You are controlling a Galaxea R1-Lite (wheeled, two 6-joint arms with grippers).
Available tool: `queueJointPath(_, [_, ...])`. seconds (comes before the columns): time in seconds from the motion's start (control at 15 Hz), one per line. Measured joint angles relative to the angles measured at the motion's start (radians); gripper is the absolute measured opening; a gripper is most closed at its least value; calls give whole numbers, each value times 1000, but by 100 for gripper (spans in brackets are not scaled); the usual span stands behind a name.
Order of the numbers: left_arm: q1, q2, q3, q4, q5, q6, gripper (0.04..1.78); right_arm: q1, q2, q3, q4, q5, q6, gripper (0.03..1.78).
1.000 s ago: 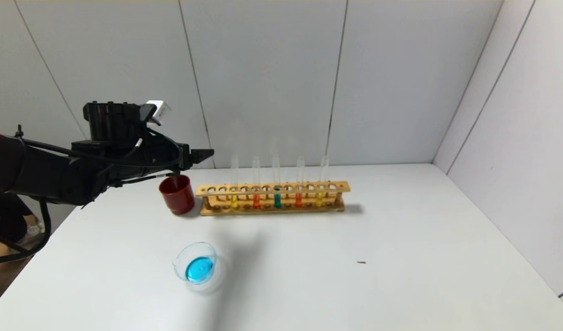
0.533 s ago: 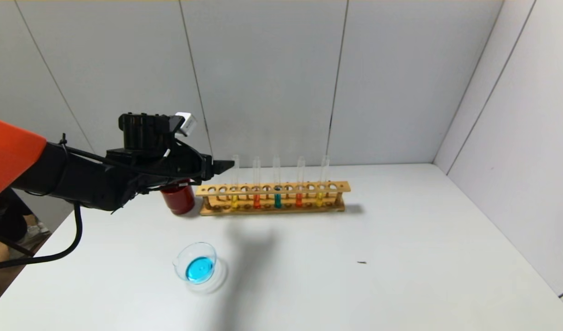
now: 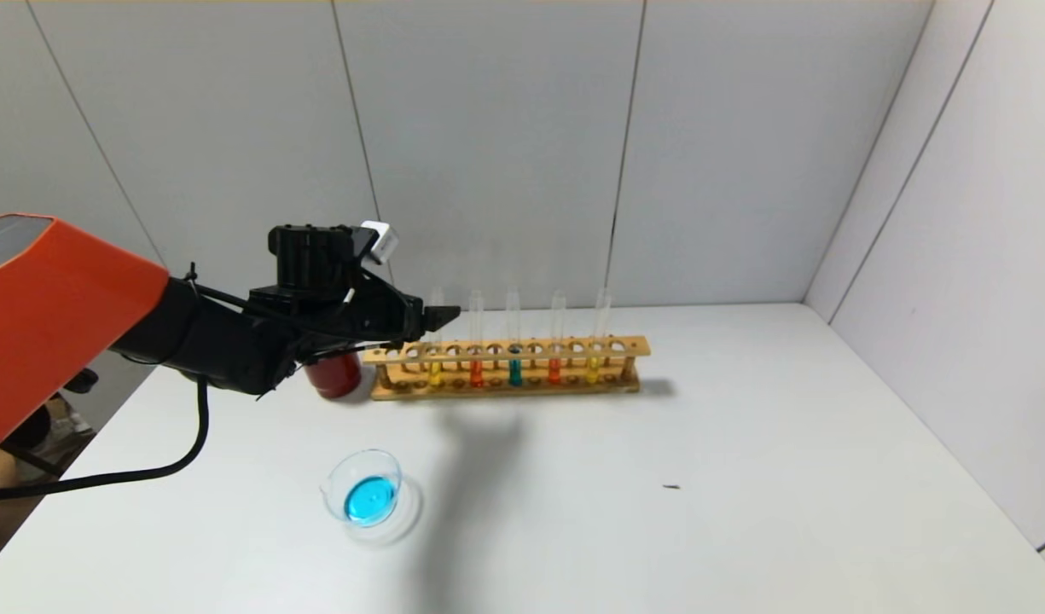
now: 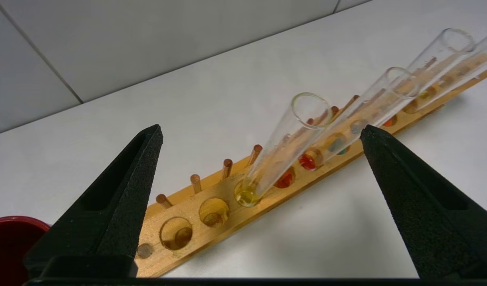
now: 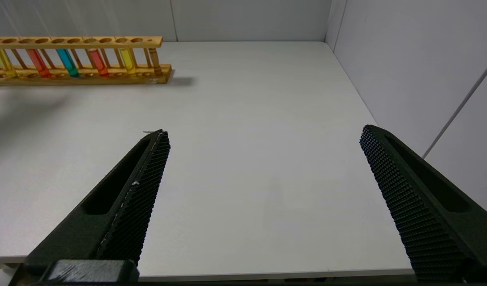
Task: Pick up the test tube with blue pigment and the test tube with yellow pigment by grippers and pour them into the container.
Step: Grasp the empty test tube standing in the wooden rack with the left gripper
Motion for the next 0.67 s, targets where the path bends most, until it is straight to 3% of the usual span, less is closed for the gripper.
queueJointPath(0.2, [-1,34,-22,3,1,23,171,0,0,0,0,0,0,175])
queueJointPath(0.33, [-1,55,-40,3,2,30,157,0,0,0,0,0,0,175])
queueJointPath(0.47, [-2,71,-50,2,3,35,132,0,0,0,0,0,0,175])
queueJointPath(0.67, [-8,85,-62,3,1,37,77,0,0,0,0,0,0,175])
